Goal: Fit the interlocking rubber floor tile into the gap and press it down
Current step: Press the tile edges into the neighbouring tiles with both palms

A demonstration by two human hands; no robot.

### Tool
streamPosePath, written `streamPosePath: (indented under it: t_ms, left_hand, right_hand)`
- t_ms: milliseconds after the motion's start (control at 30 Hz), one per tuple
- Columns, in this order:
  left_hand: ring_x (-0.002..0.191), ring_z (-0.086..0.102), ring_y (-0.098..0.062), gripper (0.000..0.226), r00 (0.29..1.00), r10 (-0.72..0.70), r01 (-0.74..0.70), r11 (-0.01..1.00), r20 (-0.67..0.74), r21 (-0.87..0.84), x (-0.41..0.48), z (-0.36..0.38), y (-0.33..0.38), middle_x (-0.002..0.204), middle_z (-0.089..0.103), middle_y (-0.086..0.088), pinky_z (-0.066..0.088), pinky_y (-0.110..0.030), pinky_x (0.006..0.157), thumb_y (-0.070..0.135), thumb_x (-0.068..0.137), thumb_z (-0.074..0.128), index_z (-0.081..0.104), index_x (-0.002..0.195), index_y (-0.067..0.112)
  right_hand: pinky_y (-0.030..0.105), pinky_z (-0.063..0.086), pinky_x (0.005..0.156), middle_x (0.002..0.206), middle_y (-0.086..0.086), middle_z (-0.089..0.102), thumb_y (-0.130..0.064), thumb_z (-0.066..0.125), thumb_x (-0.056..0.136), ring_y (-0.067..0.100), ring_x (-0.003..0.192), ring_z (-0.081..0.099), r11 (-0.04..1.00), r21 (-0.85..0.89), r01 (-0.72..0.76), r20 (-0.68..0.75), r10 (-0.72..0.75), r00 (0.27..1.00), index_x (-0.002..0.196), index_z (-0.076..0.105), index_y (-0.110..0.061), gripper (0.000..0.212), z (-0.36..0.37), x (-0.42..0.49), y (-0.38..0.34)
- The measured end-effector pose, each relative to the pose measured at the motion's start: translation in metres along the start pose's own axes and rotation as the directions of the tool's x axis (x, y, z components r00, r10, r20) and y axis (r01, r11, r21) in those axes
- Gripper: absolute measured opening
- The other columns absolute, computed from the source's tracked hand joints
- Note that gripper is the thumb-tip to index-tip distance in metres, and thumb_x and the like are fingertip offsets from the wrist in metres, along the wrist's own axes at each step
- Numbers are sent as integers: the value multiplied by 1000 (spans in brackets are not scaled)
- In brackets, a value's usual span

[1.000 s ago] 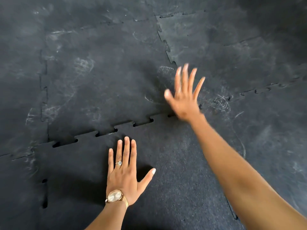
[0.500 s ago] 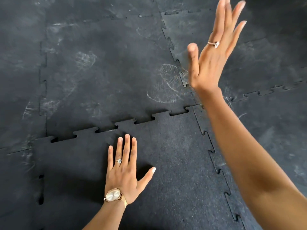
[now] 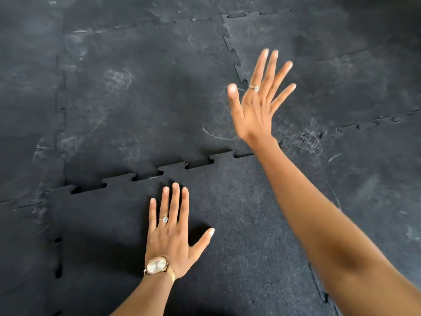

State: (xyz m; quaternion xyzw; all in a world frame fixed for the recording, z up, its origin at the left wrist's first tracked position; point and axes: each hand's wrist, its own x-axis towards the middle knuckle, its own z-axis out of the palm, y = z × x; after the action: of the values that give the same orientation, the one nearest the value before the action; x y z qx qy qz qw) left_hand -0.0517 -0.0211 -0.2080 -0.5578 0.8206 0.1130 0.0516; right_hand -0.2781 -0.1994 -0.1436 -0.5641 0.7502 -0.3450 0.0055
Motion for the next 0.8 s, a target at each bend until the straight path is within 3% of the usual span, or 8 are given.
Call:
streamPosePath:
  t_ms: [67, 133, 200, 433, 500, 600, 667, 800]
  left_hand:
    - [151, 4, -28, 98, 1000, 1, -1, 1000, 3, -3, 0, -1, 0, 164, 6, -11, 9, -53, 120, 75, 86, 27, 12, 155, 8]
    - [151, 4, -28, 97, 1000, 0, 0, 1000, 3, -8, 0, -2, 3, 163, 7, -11, 10, -53, 120, 75, 87, 27, 13, 155, 7]
    - [151, 4, -28, 96, 1000, 5, -5, 1000, 2, -14, 1, 0, 3, 163, 7, -12, 12, -54, 119, 74, 87, 28, 14, 154, 8]
    - [151, 3, -28, 95, 1000, 5, -5, 1000, 4, -30, 1, -1, 2, 163, 6, -11, 11, -54, 120, 74, 87, 27, 14, 155, 8]
    - [151, 1, -28, 96, 1000, 7, -7, 1000, -15, -29, 0, 0, 2, 164, 4, -10, 9, -54, 120, 75, 87, 25, 11, 155, 9]
    - [151, -3, -28, 96, 1000, 12, -12, 1000, -24, -21, 2, 0, 0, 164, -1, -10, 5, -53, 121, 75, 87, 23, 5, 155, 9]
    - [151, -3, -28, 97, 999, 14, -15, 999, -34, -31, 0, 2, -1, 164, -1, -11, 3, -53, 121, 75, 87, 26, 6, 155, 9]
    - [151, -2, -29, 96, 999, 11, -13, 999, -41, -36, 0, 3, -1, 163, 1, -11, 5, -53, 121, 74, 87, 27, 8, 155, 9]
  right_hand:
    - [60, -22, 111, 163, 19, 0, -57, 22, 92, 43, 147, -14, 996, 24, 84, -62, -83, 995, 155, 5, -6, 83, 2, -9, -28]
    - [68, -11, 113, 164, 15, 0, -61, 21, 95, 40, 149, -10, 980, -137, 146, 141, -127, 982, 155, 1, -12, 80, 29, -41, -24]
    - [72, -6, 111, 165, 11, -4, -65, 18, 96, 35, 150, -11, 944, -302, 131, 320, -29, 947, 155, -6, -17, 79, 59, -63, 3]
    - [70, -10, 111, 165, 8, -5, -67, 13, 93, 32, 150, -13, 944, -308, 118, 366, 3, 931, 155, -5, -18, 81, 66, -60, 5]
    - [71, -10, 110, 165, 10, -3, -65, 17, 94, 34, 149, -14, 978, -193, 76, 278, -19, 960, 156, -3, -16, 82, 55, -54, -17]
    - [64, -21, 110, 164, 14, 2, -57, 27, 98, 38, 148, -16, 997, 76, -23, -38, 26, 999, 155, 5, -9, 78, 28, -35, -66]
    - [62, -19, 112, 164, 15, 7, -56, 23, 98, 40, 149, -8, 999, -37, -1, -87, -3, 996, 155, 12, -8, 75, 28, -45, -70]
    - [71, -10, 112, 165, 10, -5, -61, 11, 98, 34, 150, -11, 930, -364, 48, 355, 91, 930, 156, -2, -13, 76, 69, -85, -17]
